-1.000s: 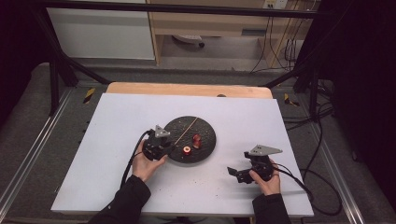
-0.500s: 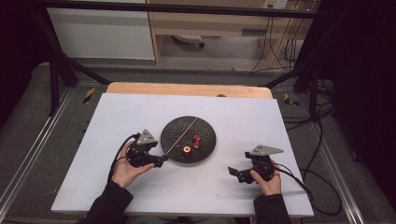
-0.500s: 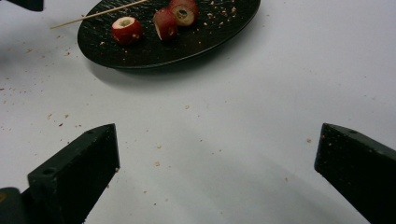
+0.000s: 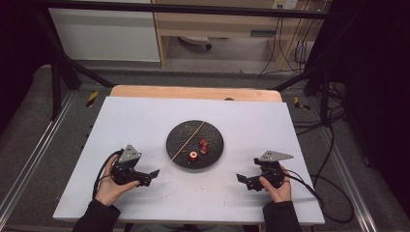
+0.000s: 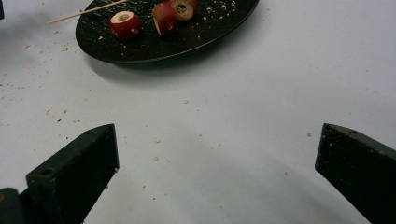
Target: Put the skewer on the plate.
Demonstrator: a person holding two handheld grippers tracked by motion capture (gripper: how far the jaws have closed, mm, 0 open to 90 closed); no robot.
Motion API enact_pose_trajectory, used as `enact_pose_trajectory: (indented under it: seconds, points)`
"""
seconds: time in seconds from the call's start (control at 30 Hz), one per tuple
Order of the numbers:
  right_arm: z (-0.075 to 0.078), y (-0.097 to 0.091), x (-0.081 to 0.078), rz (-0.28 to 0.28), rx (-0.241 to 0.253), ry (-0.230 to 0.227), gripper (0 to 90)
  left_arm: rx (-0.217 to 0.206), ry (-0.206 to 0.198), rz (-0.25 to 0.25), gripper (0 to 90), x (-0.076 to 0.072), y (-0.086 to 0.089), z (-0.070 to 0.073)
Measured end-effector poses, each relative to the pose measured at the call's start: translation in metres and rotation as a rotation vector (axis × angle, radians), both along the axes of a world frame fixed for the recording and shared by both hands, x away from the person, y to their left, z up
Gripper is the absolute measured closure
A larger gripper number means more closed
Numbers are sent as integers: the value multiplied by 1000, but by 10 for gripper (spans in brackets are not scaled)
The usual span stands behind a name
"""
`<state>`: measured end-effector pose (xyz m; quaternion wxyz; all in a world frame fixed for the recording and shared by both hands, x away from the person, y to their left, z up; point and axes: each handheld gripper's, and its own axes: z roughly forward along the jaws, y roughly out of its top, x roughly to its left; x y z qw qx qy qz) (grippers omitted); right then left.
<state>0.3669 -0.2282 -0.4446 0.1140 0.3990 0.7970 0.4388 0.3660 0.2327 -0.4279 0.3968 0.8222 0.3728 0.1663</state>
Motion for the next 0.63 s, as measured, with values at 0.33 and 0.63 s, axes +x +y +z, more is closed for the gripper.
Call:
enact_pose_trajectory:
  seconds: [0.33, 0.63]
  points:
    - [-3, -2, -1, -2, -13, 12, 6, -5, 12, 18, 41, -14, 24, -18]
    - [-6, 0, -3, 12, -23, 34, 6, -16, 7, 30, 38, -16, 32, -18]
